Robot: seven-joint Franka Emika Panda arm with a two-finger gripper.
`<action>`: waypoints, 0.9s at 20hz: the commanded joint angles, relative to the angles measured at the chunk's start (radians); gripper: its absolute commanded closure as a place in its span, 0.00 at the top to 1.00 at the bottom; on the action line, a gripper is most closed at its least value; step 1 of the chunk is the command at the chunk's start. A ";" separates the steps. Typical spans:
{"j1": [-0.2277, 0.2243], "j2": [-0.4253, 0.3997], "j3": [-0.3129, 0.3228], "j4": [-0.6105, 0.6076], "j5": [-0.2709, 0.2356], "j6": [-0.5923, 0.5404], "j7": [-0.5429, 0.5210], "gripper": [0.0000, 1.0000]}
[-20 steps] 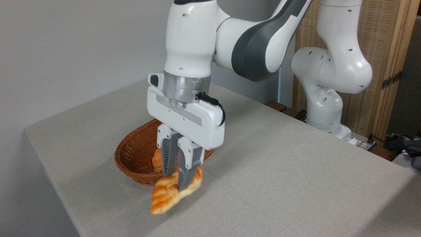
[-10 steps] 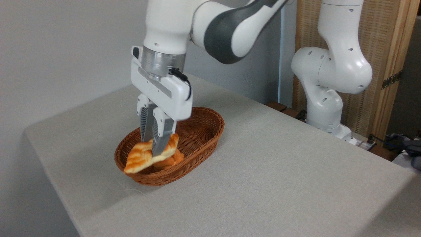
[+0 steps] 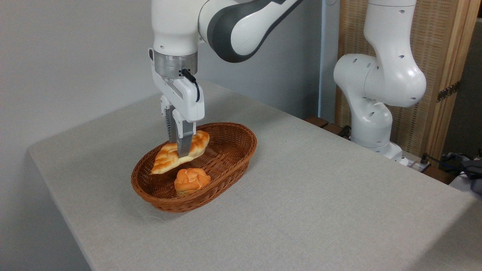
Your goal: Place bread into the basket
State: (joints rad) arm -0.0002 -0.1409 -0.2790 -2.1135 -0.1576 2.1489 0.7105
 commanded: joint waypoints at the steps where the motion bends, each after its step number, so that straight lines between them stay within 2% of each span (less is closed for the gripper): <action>1: 0.005 -0.006 -0.023 0.004 -0.014 -0.069 -0.008 0.89; 2: 0.005 -0.008 -0.032 0.004 -0.008 -0.079 -0.022 0.99; 3: 0.005 -0.006 -0.034 0.004 -0.007 -0.086 -0.026 1.00; 18: 0.005 -0.003 -0.051 0.004 -0.002 -0.084 -0.028 1.00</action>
State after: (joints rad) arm -0.0006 -0.1384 -0.3234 -2.1143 -0.1575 2.0839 0.6991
